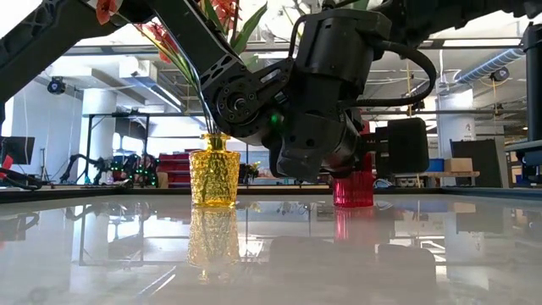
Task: Sort flowers into vase by color
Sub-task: Put the white tulip into the red flower vase
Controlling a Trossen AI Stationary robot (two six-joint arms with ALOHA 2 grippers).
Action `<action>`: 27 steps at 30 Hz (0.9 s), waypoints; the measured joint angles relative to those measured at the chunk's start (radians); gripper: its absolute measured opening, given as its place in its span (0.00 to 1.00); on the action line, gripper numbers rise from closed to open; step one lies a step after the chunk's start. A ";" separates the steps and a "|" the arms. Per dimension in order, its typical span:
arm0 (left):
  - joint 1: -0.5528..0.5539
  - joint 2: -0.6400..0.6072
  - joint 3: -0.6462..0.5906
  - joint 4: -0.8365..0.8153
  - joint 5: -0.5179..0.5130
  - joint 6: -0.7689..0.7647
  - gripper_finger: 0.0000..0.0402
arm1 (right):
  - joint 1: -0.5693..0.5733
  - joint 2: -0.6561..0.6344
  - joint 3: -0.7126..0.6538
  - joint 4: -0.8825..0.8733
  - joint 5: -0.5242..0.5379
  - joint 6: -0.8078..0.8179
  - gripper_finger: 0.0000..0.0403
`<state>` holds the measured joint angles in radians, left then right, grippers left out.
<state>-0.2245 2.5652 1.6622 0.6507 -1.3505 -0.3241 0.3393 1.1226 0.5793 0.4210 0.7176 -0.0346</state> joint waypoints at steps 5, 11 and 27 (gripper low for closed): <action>0.000 0.000 0.000 -0.001 0.000 0.000 0.77 | 0.000 0.028 0.000 -0.002 0.009 0.011 0.04; -0.001 0.000 0.000 -0.004 0.000 0.000 0.77 | 0.000 0.047 -0.007 0.011 0.019 0.022 0.04; -0.008 0.000 0.022 0.003 -0.003 0.053 0.77 | 0.001 0.011 -0.012 0.001 0.015 0.015 0.15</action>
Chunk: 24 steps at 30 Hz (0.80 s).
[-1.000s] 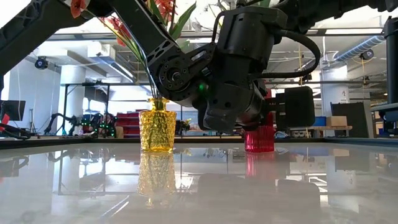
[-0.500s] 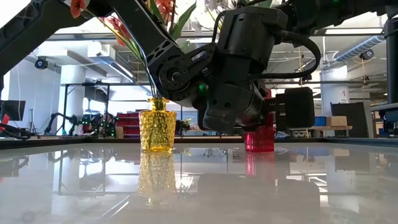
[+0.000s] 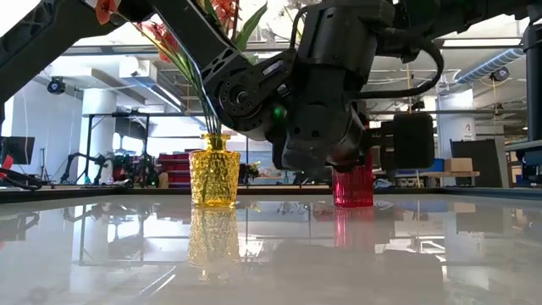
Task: Sort flowers into vase by color
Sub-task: Put the white tulip into the red flower vase
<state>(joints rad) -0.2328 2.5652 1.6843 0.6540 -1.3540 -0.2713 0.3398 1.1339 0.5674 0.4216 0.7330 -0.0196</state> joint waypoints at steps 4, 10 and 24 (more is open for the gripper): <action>-0.004 0.000 0.030 0.000 -0.001 0.065 0.77 | 0.000 -0.001 0.000 -0.001 0.000 0.021 0.26; -0.012 0.000 0.051 0.000 -0.018 0.080 0.77 | 0.013 -0.031 0.000 -0.026 0.001 0.023 0.41; -0.057 -0.008 0.052 0.063 -0.113 0.173 0.77 | 0.053 -0.184 0.000 -0.162 -0.008 0.074 0.60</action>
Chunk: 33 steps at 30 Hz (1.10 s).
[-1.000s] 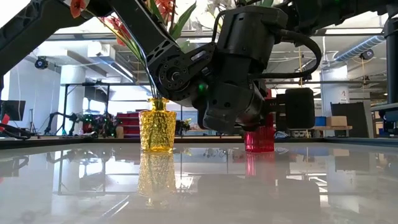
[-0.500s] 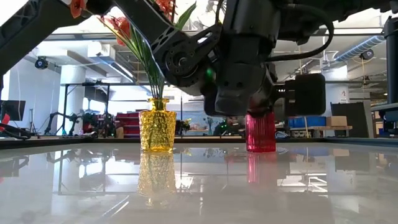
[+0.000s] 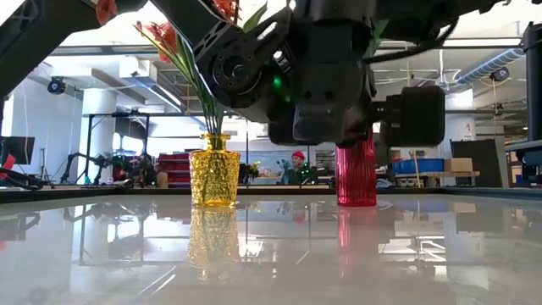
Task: Sort flowers into vase by color
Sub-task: Put the white tulip into the red flower vase, then return to Home Position
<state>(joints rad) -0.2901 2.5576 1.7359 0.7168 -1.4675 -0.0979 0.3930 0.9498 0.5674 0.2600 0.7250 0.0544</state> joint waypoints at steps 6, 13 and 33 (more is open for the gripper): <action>-0.027 -0.004 0.000 0.178 -0.018 0.184 0.77 | 0.026 -0.039 0.000 0.000 -0.001 -0.004 0.65; -0.072 -0.005 0.000 0.477 -0.019 0.449 0.77 | 0.064 -0.096 0.000 0.000 -0.022 -0.002 0.69; -0.418 -0.091 0.247 0.837 0.197 1.458 0.76 | 0.220 -0.281 0.002 -0.001 -0.019 -0.038 0.68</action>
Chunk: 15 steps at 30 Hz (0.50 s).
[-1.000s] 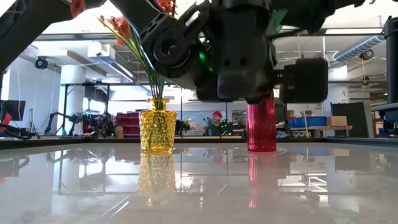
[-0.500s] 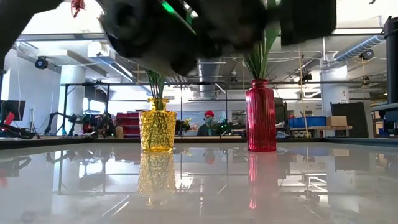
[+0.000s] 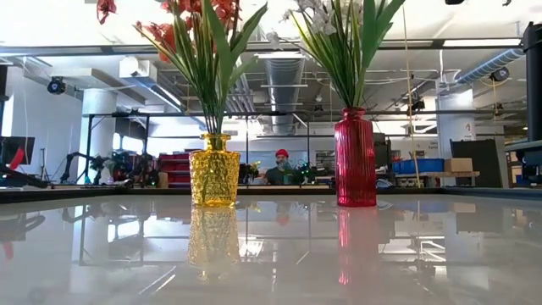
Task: Sort flowers into vase by color
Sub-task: Return to Home Position
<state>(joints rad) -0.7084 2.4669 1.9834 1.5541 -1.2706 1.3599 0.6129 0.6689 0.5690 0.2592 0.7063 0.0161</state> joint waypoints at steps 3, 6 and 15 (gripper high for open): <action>-0.050 0.000 0.090 -0.002 0.110 0.117 0.74 | 0.005 -0.016 0.000 0.009 0.000 -0.014 0.67; -0.083 0.001 0.172 -0.003 0.248 0.255 0.72 | 0.005 -0.025 0.000 0.016 0.000 -0.026 0.66; -0.181 -0.006 0.363 -0.115 0.079 0.753 0.68 | 0.005 -0.027 0.000 0.015 0.000 -0.032 0.66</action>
<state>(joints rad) -0.8894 2.4607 2.3462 1.4387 -1.1918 2.1126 0.6178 0.6422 0.5690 0.2742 0.7063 -0.0163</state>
